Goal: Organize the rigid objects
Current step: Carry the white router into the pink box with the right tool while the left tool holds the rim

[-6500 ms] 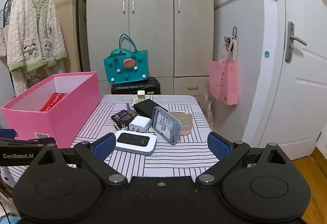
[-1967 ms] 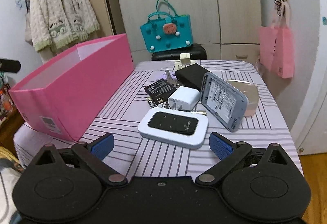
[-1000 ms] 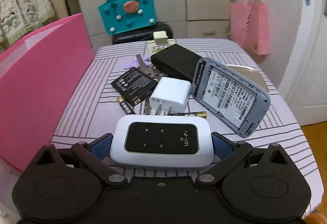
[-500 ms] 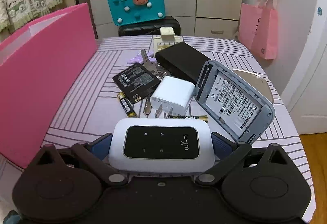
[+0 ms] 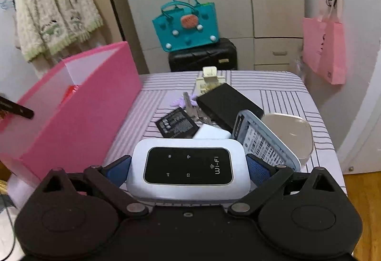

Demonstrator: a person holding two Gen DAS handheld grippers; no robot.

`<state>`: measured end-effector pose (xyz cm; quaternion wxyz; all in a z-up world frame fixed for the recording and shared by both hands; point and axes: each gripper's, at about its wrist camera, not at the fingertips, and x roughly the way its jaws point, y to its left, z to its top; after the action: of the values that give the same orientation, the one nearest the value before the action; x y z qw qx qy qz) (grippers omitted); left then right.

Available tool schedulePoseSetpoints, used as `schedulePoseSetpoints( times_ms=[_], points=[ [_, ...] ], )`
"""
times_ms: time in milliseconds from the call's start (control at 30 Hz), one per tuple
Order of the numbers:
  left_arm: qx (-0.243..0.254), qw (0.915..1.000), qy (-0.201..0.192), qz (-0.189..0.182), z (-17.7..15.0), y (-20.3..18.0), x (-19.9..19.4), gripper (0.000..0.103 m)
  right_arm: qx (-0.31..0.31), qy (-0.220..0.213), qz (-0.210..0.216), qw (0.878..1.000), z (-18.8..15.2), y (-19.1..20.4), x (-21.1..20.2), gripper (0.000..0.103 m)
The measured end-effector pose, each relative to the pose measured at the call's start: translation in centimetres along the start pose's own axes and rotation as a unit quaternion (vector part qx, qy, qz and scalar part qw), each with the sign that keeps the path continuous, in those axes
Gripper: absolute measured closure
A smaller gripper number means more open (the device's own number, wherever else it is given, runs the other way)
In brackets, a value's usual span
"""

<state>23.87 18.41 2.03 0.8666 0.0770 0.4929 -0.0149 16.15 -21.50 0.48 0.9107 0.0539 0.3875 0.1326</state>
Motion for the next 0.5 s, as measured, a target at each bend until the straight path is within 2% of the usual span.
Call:
schedulePoseSetpoints(
  times_ms=[300, 500],
  points=[
    [-0.001, 1.0000, 0.004, -0.002, -1.4, -1.3, -1.3, 0.097, -0.023, -0.014, 0.055, 0.998, 1.1, 0.5, -1.7, 0.002],
    [0.018, 0.9997, 0.009, -0.014, -1.6, -1.3, -2.0, 0.097, -0.048, -0.022, 0.108, 0.993, 3.3, 3.0, -2.8, 0.002]
  ],
)
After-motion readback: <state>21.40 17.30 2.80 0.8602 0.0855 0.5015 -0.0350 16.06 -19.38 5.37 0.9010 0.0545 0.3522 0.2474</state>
